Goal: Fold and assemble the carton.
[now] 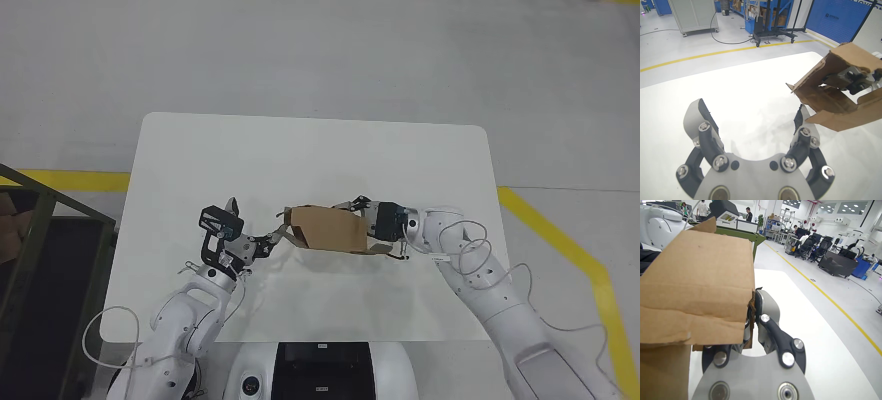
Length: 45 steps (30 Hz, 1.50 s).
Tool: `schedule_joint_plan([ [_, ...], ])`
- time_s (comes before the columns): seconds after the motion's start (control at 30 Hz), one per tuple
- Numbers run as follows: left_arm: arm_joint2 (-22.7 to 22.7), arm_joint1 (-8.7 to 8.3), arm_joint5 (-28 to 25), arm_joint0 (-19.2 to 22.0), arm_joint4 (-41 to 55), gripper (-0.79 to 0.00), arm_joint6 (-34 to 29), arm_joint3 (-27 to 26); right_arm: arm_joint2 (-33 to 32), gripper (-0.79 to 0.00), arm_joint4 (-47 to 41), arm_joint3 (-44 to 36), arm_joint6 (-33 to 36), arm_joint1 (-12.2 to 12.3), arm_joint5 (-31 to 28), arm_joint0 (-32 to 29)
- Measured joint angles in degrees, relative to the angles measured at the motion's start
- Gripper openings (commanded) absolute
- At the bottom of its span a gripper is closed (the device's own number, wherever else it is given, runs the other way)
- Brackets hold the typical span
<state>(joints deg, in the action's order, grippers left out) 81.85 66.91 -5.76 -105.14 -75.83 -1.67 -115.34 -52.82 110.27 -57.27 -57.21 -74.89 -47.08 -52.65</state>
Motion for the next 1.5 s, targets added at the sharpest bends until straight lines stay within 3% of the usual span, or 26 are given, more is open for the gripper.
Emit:
schedule_joint_plan([
  [0.33, -0.4, 0.12, -0.9, 0.3, 1.1, 0.0, 0.3, 0.1, 0.6, -0.785, -3.5, -1.2, 1.1, 0.6, -1.1, -0.6],
  [0.73, 2.3, 0.05, -3.5, -0.8, 5.5, 0.0, 1.5, -0.5, 6.8, -0.785, -7.1, -1.6, 2.9, 2.7, -2.9, 2.0],
  [1.5, -1.1, 0.2, -7.3, 0.0, 4.1, 0.0, 1.6, 0.1, 15.2, -0.785, -12.3, 1.7, 1.4, 4.1, -1.4, 7.0],
])
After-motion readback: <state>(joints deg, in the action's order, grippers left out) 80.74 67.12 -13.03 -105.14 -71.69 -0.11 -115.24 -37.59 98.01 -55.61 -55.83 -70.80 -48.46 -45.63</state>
